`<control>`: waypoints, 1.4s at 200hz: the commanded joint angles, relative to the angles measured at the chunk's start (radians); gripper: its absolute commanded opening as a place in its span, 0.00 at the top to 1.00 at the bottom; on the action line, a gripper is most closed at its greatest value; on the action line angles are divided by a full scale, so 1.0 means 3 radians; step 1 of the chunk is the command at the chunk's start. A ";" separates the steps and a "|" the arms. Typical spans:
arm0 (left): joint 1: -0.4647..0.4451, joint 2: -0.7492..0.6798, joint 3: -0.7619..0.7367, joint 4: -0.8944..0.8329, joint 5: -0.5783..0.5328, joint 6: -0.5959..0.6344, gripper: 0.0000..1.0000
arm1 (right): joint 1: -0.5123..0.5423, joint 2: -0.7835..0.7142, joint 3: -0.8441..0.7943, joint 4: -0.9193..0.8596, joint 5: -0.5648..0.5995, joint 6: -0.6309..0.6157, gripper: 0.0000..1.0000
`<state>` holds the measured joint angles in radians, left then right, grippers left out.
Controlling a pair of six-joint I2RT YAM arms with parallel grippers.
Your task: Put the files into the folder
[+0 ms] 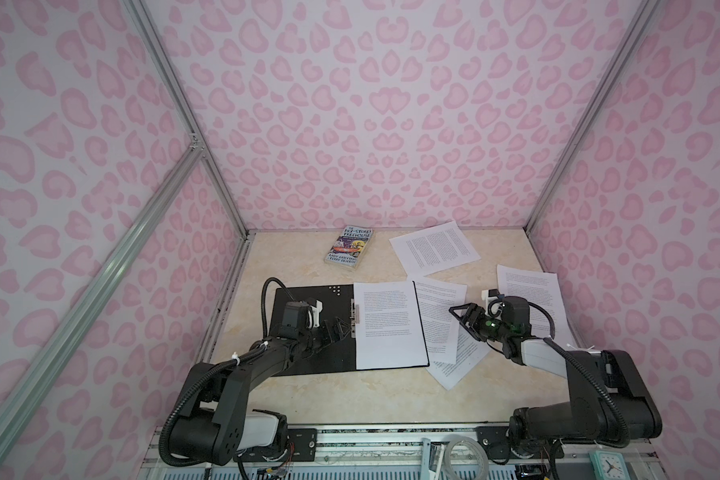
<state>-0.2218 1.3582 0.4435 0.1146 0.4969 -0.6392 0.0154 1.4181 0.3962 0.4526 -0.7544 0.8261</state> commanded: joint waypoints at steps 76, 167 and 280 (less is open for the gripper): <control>-0.0007 0.0043 -0.0023 -0.0385 -0.0160 -0.0032 0.07 | 0.0089 0.0287 0.0047 -0.0190 0.0261 -0.0234 0.39; -0.0012 0.0029 -0.0021 -0.0387 -0.0150 -0.0037 0.07 | 0.0201 0.0208 0.0106 -0.0485 0.0649 -0.0493 0.53; -0.0015 0.0047 -0.0021 -0.0382 -0.0135 -0.0042 0.07 | 0.0373 0.0203 0.0196 -0.0421 0.0688 -0.0584 0.57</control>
<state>-0.2237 1.3575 0.4435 0.1184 0.4965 -0.6395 0.1246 1.4849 0.4622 0.2939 -0.5179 0.6441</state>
